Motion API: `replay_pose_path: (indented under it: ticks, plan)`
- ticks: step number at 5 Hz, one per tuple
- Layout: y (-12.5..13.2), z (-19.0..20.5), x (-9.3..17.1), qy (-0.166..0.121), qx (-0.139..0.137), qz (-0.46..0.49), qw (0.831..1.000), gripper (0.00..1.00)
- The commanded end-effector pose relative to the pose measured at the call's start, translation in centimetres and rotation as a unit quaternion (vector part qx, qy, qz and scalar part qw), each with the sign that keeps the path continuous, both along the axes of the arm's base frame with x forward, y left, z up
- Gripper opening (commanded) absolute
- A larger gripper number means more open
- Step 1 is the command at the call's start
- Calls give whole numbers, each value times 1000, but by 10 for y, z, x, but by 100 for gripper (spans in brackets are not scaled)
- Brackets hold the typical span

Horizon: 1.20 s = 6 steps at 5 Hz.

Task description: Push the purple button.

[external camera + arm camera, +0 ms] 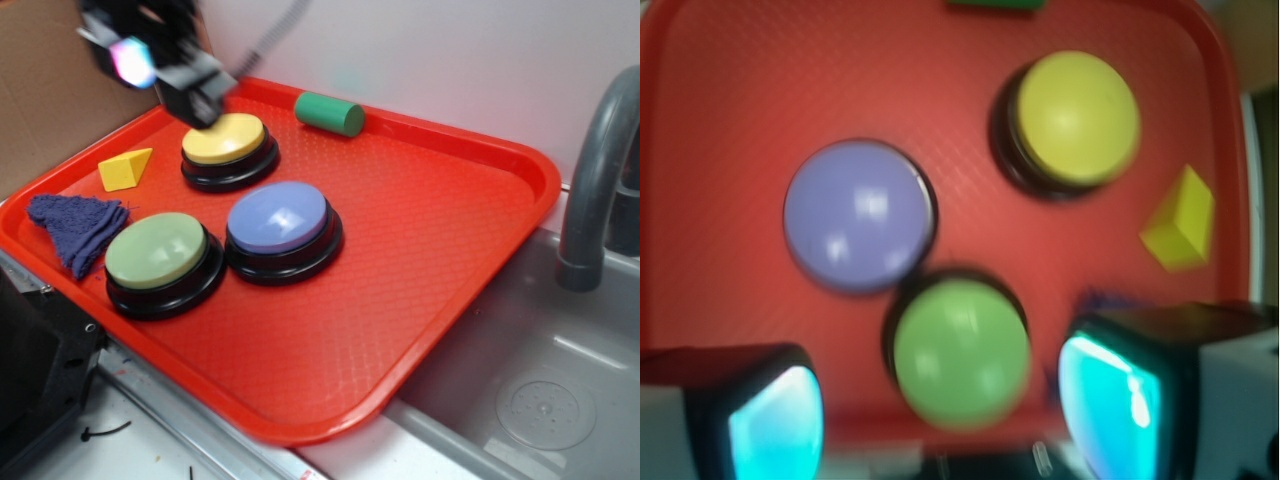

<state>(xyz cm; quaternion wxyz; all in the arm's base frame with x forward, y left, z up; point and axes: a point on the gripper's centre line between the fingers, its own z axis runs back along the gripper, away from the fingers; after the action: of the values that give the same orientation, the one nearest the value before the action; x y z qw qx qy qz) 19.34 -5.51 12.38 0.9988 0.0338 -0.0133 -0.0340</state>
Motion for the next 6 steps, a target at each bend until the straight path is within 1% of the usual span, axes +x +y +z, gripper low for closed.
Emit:
replay_pose_path:
  ticks: [1,2,3,4,5,6]
  plan:
    - [-21,-68,27,-4,-29,-76,997,100]
    - [-22,-82,28,5,-36,-89,995,100]
    - [-25,-79,30,4,-34,-93,995,100]
    - [-23,-49,28,-4,-26,-93,995,100]
    - [-20,-27,26,7,-24,-94,995,100]
    - [-16,-13,22,9,-25,-92,995,100]
